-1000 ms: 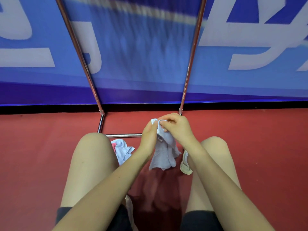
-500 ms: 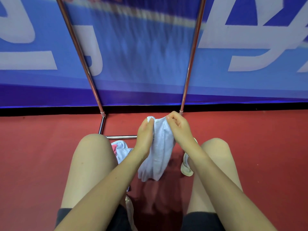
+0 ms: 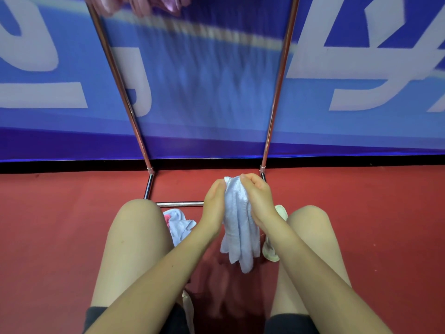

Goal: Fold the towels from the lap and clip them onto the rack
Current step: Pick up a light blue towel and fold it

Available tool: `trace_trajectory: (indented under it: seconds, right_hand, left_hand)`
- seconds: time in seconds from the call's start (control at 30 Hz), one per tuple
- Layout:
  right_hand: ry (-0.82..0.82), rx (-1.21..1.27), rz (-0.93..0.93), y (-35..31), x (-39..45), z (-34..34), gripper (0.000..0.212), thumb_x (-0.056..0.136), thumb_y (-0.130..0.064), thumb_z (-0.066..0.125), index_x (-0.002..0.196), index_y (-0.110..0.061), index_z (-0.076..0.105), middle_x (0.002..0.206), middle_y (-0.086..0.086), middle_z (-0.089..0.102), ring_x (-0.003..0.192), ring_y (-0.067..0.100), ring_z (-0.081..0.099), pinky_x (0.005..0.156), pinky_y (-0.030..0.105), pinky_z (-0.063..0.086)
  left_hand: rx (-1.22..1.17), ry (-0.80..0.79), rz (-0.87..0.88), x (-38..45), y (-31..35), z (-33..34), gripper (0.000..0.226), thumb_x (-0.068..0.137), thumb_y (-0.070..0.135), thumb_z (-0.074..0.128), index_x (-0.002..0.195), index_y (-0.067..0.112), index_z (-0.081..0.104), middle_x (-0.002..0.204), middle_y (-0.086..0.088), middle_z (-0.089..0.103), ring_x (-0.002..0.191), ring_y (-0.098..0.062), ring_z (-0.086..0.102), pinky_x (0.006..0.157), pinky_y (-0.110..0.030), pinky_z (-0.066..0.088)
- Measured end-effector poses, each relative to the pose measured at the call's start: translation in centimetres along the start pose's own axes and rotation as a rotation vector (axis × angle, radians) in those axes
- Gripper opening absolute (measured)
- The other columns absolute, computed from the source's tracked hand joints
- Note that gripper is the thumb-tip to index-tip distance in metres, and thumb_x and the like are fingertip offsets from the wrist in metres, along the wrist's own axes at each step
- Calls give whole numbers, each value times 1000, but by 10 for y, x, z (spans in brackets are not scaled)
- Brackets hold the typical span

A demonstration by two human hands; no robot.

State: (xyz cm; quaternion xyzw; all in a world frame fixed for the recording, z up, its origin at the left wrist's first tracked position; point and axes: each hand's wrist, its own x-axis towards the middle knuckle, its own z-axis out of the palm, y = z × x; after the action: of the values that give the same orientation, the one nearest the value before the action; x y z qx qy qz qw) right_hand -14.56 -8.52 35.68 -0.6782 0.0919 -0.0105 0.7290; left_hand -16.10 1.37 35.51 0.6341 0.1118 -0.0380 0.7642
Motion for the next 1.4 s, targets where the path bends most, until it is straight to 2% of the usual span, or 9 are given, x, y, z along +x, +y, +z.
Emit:
trace_trajectory:
  seconds: [0.1,0.37,0.53,0.63,0.73,0.9,1.07,1.23,1.4]
  right_hand:
    - [0,38,31,4,3,0,18,93,-20,55,83,-6,59,75,9,54,75,18,50,70,30,44]
    - [-109,102,75,6,1,5,18,86,-27,56,71,-16,55,72,9,51,72,19,48,66,30,41]
    - [-243,-122,-59,6,1,1,21,92,-17,55,71,-15,53,70,2,48,70,11,44,62,19,37]
    - [-369,-196,-42,12,-5,0,19,82,-28,57,69,-16,51,66,-2,44,61,5,40,55,16,35]
    - [-456,-252,20,24,-11,-1,25,81,-33,58,81,-8,60,75,0,54,70,7,48,62,20,40]
    - [-612,-600,290,51,-19,-9,13,93,-32,56,99,-22,60,99,0,60,92,15,56,81,24,47]
    - [-650,-1036,311,83,-25,-25,38,87,-42,59,111,-12,62,110,6,64,98,21,59,80,28,43]
    - [-605,-1312,242,74,-24,-40,29,85,-41,57,66,-22,45,91,4,57,84,22,53,69,26,36]
    - [-449,-1374,6,53,-9,-64,29,82,-50,56,87,-22,61,101,2,68,98,25,61,78,33,45]
  left_hand:
    - [-46,4,96,-2,-2,4,30,102,22,41,80,9,56,72,-1,56,63,-4,55,62,-17,46]
    - [54,3,-6,1,11,6,23,103,12,38,96,3,58,92,-9,57,91,-15,55,87,-26,45]
    - [165,-18,132,11,13,-16,28,100,12,41,76,17,54,78,4,55,72,-1,52,75,-20,43]
    - [213,-11,187,13,20,-27,32,99,10,41,68,19,43,69,8,42,55,6,40,59,-10,37]
    - [191,22,204,13,25,-43,24,98,13,44,74,18,42,71,6,37,59,1,37,56,-15,35]
    - [79,66,186,9,33,-70,22,96,26,49,75,20,46,74,0,45,71,-13,43,62,-28,38]
    - [-23,193,222,7,44,-97,19,85,31,52,68,26,47,71,3,46,71,-15,44,64,-32,37]
    - [139,211,254,8,45,-117,27,92,22,46,66,25,38,68,7,37,64,-9,35,60,-28,32]
    - [449,240,310,13,31,-143,26,98,20,44,72,17,39,72,9,36,59,-1,32,56,-16,31]
